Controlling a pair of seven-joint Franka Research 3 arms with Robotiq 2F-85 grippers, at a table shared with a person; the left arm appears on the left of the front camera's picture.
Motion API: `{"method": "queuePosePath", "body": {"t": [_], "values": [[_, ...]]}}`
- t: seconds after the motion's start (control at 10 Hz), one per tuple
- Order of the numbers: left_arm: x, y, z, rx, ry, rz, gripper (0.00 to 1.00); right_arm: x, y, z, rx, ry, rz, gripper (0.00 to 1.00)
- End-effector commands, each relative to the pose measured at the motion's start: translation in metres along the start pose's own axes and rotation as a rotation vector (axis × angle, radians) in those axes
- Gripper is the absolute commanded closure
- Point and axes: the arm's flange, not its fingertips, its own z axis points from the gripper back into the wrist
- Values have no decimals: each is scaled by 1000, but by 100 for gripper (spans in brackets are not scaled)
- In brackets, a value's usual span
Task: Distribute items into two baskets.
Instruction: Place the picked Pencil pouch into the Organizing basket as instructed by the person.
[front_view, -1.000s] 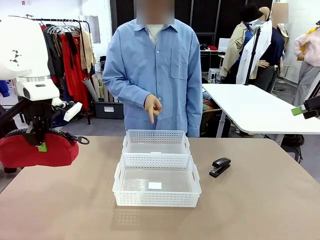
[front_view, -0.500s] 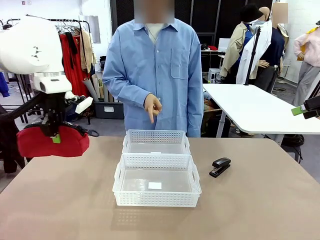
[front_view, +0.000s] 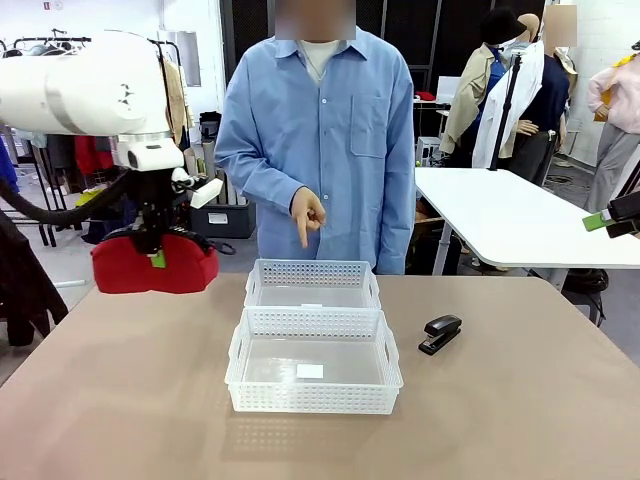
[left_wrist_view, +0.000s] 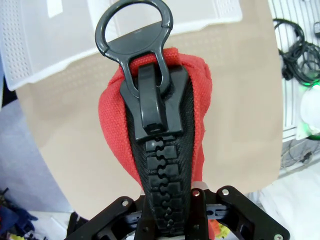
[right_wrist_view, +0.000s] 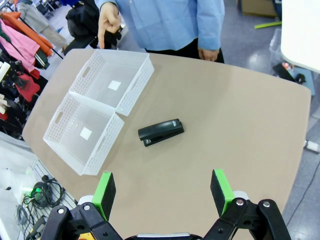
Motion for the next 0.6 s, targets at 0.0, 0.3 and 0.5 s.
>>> {"method": "queuePosePath", "body": {"t": [0.0,0.3,0.5], "values": [[6,16,6,-15,-36,-14,100,1,1,-1,10,-13,3,0],[35,43,6,-31,-15,-4,100,1,1,-1,10,-13,3,0],[55,58,4,-40,-9,17,100,1,1,-1,10,-13,3,0]]}}
